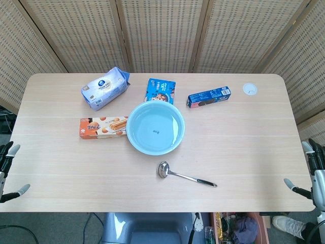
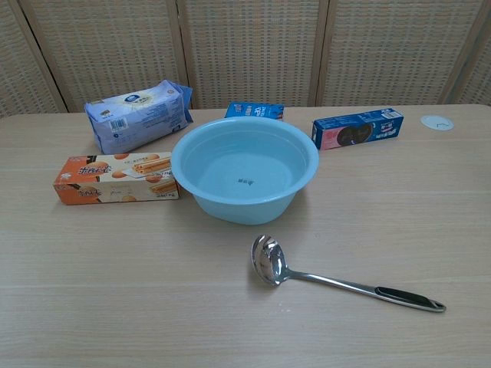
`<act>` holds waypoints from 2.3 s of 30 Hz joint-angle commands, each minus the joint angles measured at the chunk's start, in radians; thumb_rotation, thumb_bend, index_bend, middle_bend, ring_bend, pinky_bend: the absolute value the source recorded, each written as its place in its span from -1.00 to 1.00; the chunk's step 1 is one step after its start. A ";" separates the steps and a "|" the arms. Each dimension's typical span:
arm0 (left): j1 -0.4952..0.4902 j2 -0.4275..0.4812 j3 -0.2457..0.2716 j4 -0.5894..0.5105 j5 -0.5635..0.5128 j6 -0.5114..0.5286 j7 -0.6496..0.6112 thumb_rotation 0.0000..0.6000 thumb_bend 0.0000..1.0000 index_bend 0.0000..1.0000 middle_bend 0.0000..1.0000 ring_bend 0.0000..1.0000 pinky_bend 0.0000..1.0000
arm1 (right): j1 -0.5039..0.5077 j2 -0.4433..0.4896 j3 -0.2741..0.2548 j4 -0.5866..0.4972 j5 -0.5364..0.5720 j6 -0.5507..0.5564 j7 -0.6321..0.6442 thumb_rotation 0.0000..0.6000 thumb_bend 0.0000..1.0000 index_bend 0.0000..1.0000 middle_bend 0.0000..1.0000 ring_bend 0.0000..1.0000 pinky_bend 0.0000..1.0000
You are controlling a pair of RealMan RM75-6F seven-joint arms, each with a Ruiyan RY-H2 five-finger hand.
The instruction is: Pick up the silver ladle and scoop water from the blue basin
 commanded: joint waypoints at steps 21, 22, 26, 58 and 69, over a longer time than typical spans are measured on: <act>-0.024 -0.012 -0.023 -0.002 -0.049 -0.043 0.027 1.00 -1.00 -1.00 -1.00 -1.00 -1.00 | 0.172 -0.008 -0.039 -0.030 -0.070 -0.300 -0.278 1.00 -1.00 -0.92 0.31 0.25 0.77; -0.027 -0.014 -0.026 -0.003 -0.057 -0.049 0.033 1.00 -1.00 -1.00 -1.00 -1.00 -1.00 | 0.187 -0.020 -0.038 -0.029 -0.075 -0.318 -0.329 1.00 -1.00 -0.82 0.34 0.28 0.81; -0.043 -0.022 -0.040 -0.005 -0.095 -0.078 0.056 1.00 -1.00 -1.00 -1.00 -1.00 -1.00 | 0.259 -0.051 -0.057 -0.091 -0.050 -0.476 -0.410 1.00 -1.00 -0.56 0.43 0.33 0.88; -0.090 -0.040 -0.061 0.002 -0.187 -0.156 0.096 1.00 -1.00 -1.00 -1.00 -1.00 -1.00 | 0.459 -0.547 -0.030 0.078 0.321 -0.640 -0.857 1.00 -1.00 -0.15 0.64 0.52 1.00; -0.094 -0.044 -0.061 0.003 -0.195 -0.160 0.100 1.00 -1.00 -1.00 -1.00 -1.00 -1.00 | 0.479 -0.603 -0.023 0.155 0.364 -0.624 -0.867 1.00 -1.00 -0.09 0.64 0.52 1.00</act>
